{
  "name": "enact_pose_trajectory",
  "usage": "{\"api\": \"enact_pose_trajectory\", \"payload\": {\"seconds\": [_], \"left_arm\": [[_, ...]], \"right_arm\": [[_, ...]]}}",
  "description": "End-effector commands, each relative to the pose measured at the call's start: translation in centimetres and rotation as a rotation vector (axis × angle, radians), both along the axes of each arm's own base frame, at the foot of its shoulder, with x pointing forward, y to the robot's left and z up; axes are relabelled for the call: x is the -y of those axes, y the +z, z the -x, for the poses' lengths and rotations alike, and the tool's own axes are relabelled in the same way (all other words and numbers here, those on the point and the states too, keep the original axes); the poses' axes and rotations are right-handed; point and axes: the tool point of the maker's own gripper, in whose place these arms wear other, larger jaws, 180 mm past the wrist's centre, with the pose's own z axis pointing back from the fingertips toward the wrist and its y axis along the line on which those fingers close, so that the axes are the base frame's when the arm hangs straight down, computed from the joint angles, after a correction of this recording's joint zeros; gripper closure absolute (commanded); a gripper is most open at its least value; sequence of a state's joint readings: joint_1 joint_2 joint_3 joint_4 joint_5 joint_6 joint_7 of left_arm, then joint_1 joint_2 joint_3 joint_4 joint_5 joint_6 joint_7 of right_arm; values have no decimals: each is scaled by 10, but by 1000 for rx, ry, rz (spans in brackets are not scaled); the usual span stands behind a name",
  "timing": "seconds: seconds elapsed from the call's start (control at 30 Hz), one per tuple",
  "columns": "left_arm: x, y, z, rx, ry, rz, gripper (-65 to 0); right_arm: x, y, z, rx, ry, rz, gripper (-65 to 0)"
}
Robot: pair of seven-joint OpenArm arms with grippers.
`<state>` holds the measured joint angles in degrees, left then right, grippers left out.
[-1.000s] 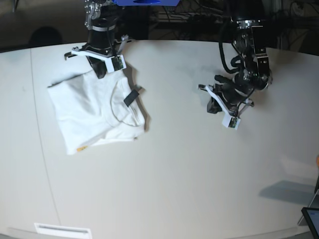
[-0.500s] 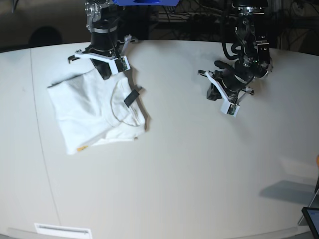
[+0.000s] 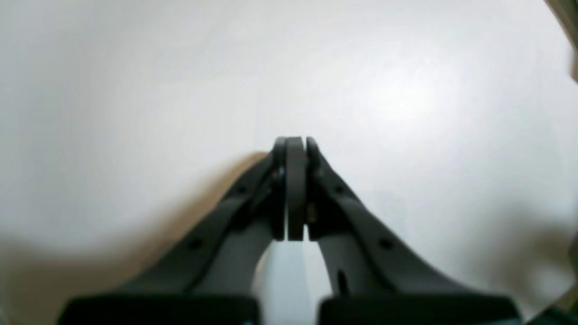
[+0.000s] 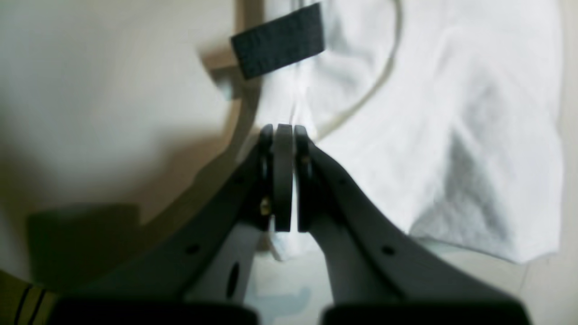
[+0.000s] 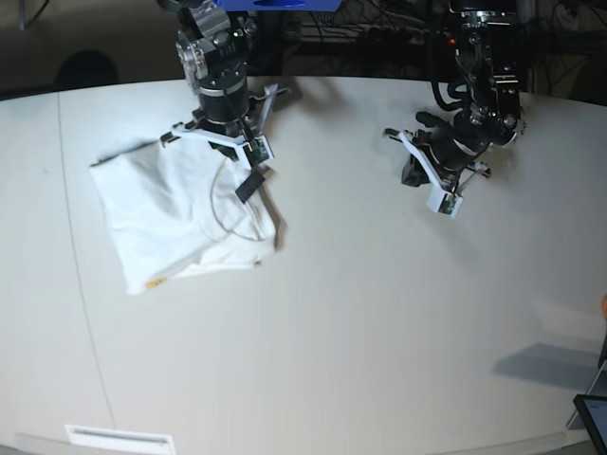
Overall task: Fold the T-shirt properly
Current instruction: 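Press the right gripper onto the shirt's collar edge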
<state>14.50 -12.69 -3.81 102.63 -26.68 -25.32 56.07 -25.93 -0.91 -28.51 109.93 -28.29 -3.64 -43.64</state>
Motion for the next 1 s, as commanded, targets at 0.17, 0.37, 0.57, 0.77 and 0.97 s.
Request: {"api": "enact_pose_trajectory", "payload": {"seconds": [0.17,0.37,0.57,0.77,0.97], "left_arm": [[-4,10,-7,37,-1,-5,0],[-2,12,-9,48,-3,-1,0],[7,36,-42,159,-8,31,-13],[7,42,-66,186,10,51,-163],[23,25,-77,145,-3,147,-232]], "right_arm": [[-8,-2,2,3,14,-4,-3],[-14,10,-3,31,3,-33,-3],[-9,45,-7,170,0,36,-3],[-25,63,26,252,-60,55,-165],[-44,48,51,160,-31,-9,-482]]}}
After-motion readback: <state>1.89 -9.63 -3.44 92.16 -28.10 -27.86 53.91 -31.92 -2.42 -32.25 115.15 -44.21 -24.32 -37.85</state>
